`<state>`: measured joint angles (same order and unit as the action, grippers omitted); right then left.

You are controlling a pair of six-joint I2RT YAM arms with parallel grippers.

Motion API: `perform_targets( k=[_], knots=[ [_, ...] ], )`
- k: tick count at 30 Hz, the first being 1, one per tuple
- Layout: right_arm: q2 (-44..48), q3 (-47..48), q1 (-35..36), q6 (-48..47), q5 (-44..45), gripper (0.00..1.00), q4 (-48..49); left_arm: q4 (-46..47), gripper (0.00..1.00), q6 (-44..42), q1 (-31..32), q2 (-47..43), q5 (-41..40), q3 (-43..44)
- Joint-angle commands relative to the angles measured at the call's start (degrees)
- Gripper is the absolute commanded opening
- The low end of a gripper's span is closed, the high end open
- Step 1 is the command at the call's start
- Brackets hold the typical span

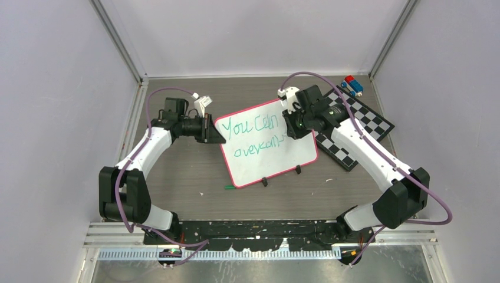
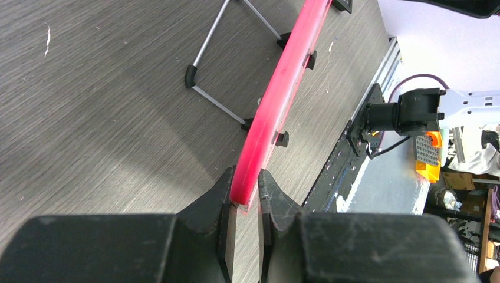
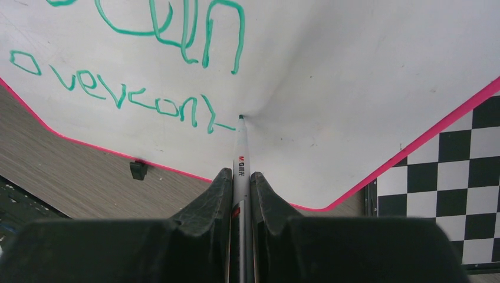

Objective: Write a sentence on the whiteboard

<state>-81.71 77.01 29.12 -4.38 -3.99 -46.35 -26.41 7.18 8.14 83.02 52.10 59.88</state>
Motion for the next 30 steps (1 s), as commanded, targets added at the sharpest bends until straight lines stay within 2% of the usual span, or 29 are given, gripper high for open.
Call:
perform_targets(
  k=[1,21,30],
  knots=[
    [-0.68,3.76,0.23,0.79,-1.57,0.00,1.85,1.44,0.00,0.03,0.04,0.52,-2.35,1.32],
    [2.15,-4.37,1.69,-0.01,0.37,0.00,2.01,1.01,0.00,-0.32,0.03,0.49,-2.53,1.08],
    [2.75,-3.38,0.19,-2.05,2.06,0.00,0.93,1.02,0.00,-0.39,0.03,0.32,-2.61,0.93]
  ],
)
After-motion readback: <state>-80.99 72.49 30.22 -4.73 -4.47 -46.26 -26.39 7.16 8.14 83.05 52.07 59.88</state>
